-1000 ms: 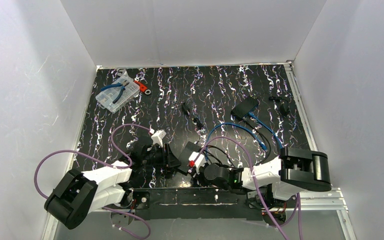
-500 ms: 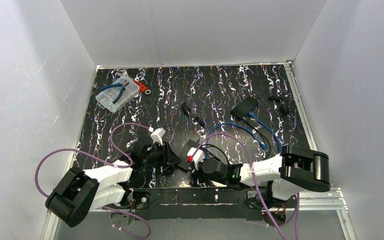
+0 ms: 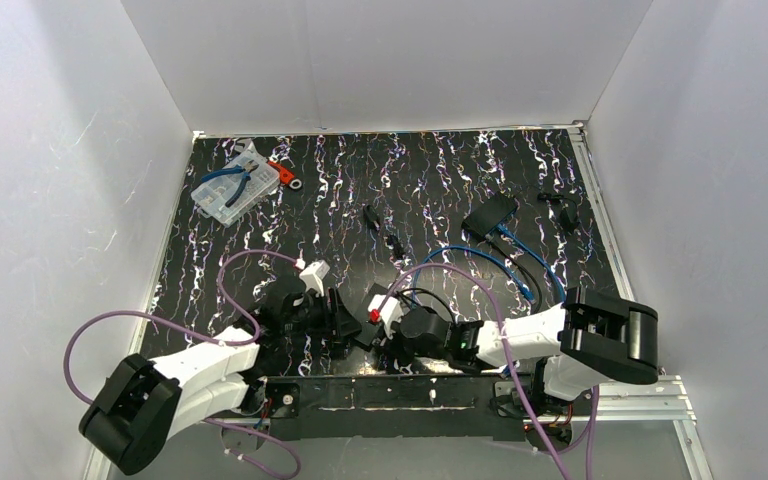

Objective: Insert the plug into the switch port
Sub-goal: Insert the connector into the switch port.

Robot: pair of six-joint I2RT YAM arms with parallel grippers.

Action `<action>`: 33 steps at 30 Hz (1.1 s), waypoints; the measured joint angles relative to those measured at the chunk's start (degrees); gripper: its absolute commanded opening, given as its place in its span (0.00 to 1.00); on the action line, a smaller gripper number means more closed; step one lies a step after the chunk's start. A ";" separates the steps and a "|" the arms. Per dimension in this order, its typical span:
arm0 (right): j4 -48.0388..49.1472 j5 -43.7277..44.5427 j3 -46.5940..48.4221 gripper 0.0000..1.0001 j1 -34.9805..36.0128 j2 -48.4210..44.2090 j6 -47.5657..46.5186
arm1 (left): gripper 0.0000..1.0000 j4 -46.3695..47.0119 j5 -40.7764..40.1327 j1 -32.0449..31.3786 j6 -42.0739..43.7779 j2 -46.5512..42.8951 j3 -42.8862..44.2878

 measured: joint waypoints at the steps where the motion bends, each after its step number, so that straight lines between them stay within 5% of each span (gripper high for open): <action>1: -0.57 -1.22 0.44 0.01 -0.13 0.17 0.00 | 0.48 -1.16 -0.24 -0.17 -0.04 -0.76 0.07; 10: -5.11 -10.84 3.98 0.02 -0.31 1.53 -1.16 | 0.70 -15.19 -4.46 -1.42 -1.99 -10.60 1.42; 15: -7.67 -13.53 5.09 0.18 -0.07 1.53 -1.95 | 0.83 -24.39 -10.10 -1.44 -2.97 -16.48 3.54; 17: -9.22 -13.55 5.84 0.25 -0.04 1.51 -2.38 | 0.98 -27.15 -11.98 -1.42 -3.32 -17.90 4.26; 27: -23.10 -5.01 8.33 0.46 0.04 -8.85 -4.39 | 0.98 -37.00 -16.90 -1.44 -4.02 -21.42 7.82; 30: -28.72 1.57 10.27 0.60 0.04 -16.41 -4.70 | 0.98 -39.12 -18.03 -1.44 -3.98 -23.87 10.01; 33: -35.85 11.82 13.66 0.61 -3.19 -24.39 -4.22 | 0.98 -40.00 -18.67 -1.44 -3.45 -24.52 10.80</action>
